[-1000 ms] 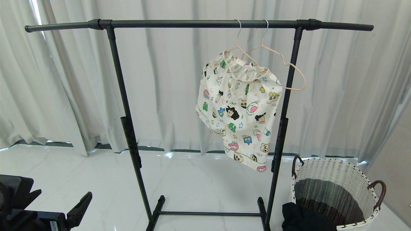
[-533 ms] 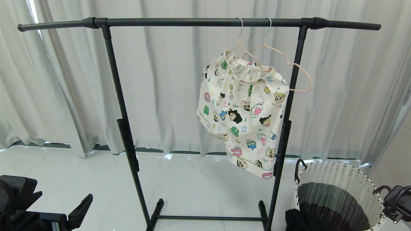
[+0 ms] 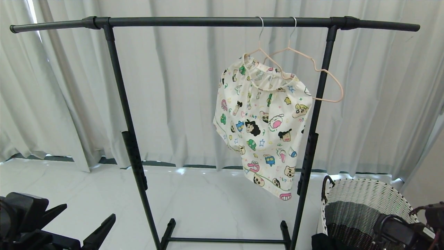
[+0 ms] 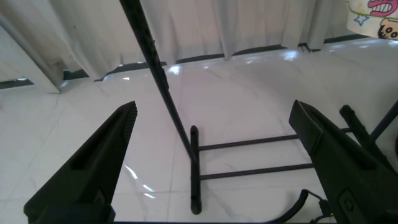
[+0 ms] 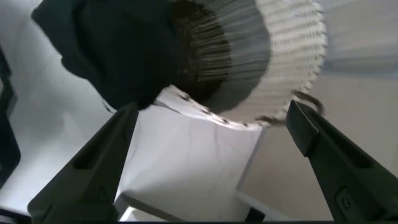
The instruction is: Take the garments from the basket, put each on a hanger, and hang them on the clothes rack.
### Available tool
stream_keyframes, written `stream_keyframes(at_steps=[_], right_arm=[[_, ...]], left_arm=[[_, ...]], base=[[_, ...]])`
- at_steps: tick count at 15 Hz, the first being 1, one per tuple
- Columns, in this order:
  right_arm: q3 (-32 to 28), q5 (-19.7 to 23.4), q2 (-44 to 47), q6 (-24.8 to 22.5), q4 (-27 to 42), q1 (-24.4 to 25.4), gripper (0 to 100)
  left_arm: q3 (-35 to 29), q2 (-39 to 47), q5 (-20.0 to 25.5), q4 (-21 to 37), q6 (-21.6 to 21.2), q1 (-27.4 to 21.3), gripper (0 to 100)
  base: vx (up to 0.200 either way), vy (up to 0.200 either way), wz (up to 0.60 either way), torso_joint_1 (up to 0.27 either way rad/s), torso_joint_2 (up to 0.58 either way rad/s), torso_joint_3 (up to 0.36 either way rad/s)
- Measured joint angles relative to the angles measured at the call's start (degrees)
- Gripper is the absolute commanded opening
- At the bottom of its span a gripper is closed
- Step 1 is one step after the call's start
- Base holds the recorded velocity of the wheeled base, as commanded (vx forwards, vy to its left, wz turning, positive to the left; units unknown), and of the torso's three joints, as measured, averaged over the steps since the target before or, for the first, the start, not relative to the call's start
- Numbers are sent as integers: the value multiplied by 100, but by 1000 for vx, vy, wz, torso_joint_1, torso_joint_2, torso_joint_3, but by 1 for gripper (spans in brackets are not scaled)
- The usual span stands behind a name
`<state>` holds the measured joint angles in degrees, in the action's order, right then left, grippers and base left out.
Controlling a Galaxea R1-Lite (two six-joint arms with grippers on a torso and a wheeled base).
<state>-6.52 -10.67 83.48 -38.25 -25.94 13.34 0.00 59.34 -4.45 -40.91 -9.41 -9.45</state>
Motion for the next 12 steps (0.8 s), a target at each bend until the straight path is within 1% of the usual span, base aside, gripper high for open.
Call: stream_keyframes(at_steps=[1, 3, 5, 9, 11, 12], right_arm=[[219, 57, 452, -105, -534, 6, 100], [496, 169, 1214, -290, -1232, 94, 100], [611, 208, 1731, -346, -1437, 260, 100], [645, 167, 2305, -360, -1545, 761, 100], [650, -268, 2495, -324, -1566, 833, 100], [652, -340, 2581, -305, -1620, 844, 100]], left_arm=[[0, -11, 11, 0, 2, -11, 100], [0, -83, 10, 0, 2, -26, 100], [0, -245, 10, 210, -6, -28, 100], [0, -883, 18, 1248, -33, -124, 100], [0, -1274, 24, 1546, -44, -238, 100], [0, -1475, 27, 1694, -51, -297, 100]], base=[[0, 0, 0, 0, 0, 0], [0, 0, 0, 0, 0, 0], [0, 0, 0, 0, 0, 0], [0, 0, 0, 0, 0, 0], [0, 0, 0, 0, 0, 0], [0, 0, 0, 0, 0, 0]])
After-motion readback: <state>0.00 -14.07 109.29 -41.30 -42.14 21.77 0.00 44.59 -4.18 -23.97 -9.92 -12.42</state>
